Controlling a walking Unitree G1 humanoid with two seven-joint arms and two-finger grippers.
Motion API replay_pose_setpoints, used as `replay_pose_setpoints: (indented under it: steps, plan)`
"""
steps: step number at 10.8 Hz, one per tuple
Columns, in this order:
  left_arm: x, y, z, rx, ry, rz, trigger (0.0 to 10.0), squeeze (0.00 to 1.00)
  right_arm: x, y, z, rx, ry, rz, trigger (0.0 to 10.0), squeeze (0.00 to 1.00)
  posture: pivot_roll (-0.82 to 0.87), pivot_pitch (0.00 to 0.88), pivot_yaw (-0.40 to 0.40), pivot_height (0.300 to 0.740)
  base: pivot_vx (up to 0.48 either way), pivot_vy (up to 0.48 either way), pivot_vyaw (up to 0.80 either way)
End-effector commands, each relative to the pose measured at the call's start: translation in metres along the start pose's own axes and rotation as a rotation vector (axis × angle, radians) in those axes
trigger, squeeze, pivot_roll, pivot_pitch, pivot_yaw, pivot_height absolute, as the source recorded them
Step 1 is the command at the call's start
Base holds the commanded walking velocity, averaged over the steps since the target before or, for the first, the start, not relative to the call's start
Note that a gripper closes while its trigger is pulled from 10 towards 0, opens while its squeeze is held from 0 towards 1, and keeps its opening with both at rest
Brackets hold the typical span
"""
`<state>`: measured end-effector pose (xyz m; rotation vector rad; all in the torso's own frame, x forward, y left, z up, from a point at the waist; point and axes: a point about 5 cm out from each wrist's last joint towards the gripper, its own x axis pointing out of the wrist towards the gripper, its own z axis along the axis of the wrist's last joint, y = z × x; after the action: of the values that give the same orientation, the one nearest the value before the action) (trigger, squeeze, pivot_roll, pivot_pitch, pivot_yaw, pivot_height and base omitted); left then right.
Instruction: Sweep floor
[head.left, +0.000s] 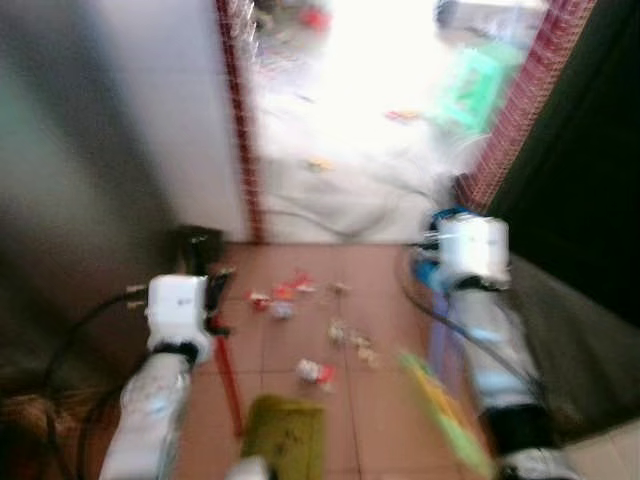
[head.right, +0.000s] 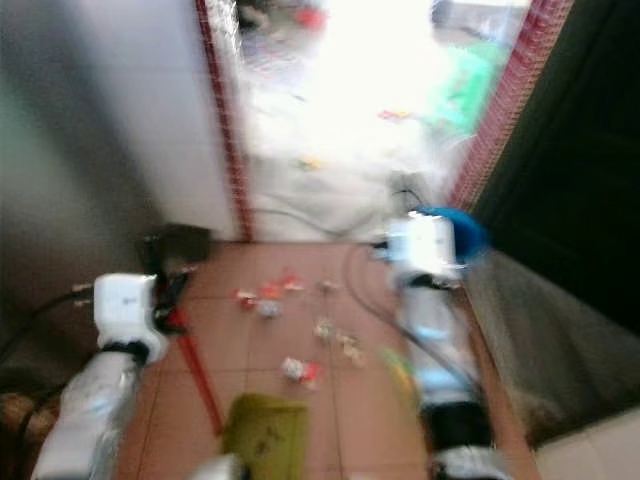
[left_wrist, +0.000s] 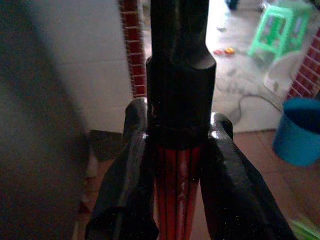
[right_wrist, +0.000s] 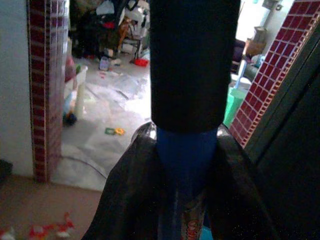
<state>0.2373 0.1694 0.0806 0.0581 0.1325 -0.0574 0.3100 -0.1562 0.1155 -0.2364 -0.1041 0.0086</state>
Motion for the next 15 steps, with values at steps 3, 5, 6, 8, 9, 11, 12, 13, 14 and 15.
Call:
replay_pose_setpoints:
  steps: [3,5,6,8,9,11,12,13,14,15]
  plan:
    - [0.003,-0.004,0.028,-0.001,-0.126,-0.004,10.0,0.00,0.004,-0.014,0.008,-0.029,-0.033,-0.040,10.0,0.00,-0.01,0.034,0.022,0.740,0.294,0.000,0.00]
    - [0.006,-0.009,0.049,0.009,-0.211,0.000,10.0,0.00,0.006,-0.015,0.008,-0.033,-0.034,-0.039,10.0,0.00,-0.01,0.033,0.015,0.740,0.000,0.000,0.00]
    - [0.007,-0.007,0.060,0.046,-0.268,0.019,10.0,0.00,0.007,-0.014,0.009,-0.031,-0.033,-0.038,10.0,0.00,-0.01,0.033,0.015,0.740,0.000,0.000,0.00]
    - [0.013,0.007,0.062,0.080,-0.279,0.060,10.0,0.00,0.008,-0.013,0.010,-0.030,-0.037,-0.034,10.0,0.00,-0.01,0.038,0.011,0.740,0.000,0.000,0.00]
    - [0.014,0.009,0.066,0.081,-0.294,0.067,10.0,0.00,0.008,-0.013,0.010,-0.036,-0.038,-0.030,10.0,0.00,-0.01,0.040,0.010,0.740,0.000,0.000,0.00]
    - [0.018,0.012,0.071,0.099,-0.315,0.124,10.0,0.00,0.010,-0.012,0.011,-0.052,-0.037,-0.022,10.0,0.00,-0.01,0.043,0.008,0.740,0.000,0.000,0.00]
    - [0.019,0.015,0.064,0.126,-0.294,0.152,10.0,0.00,0.011,-0.011,0.010,-0.055,-0.027,-0.028,10.0,0.00,-0.01,0.043,0.007,0.740,0.000,0.000,0.00]
    - [0.020,0.017,0.056,0.132,-0.273,0.173,10.0,0.00,0.012,-0.011,0.009,-0.035,-0.019,-0.033,10.0,0.00,-0.01,0.046,0.006,0.740,0.000,0.000,0.00]
    - [0.024,0.020,0.045,0.146,-0.240,0.219,10.0,0.00,0.013,-0.010,0.009,-0.016,-0.008,-0.025,10.0,0.00,-0.02,0.049,0.007,0.740,0.000,0.000,0.00]
    - [0.027,0.021,0.039,0.160,-0.232,0.242,10.0,0.00,0.015,-0.009,0.011,-0.005,-0.013,-0.026,10.0,0.00,-0.02,0.050,0.007,0.740,0.000,0.000,0.00]
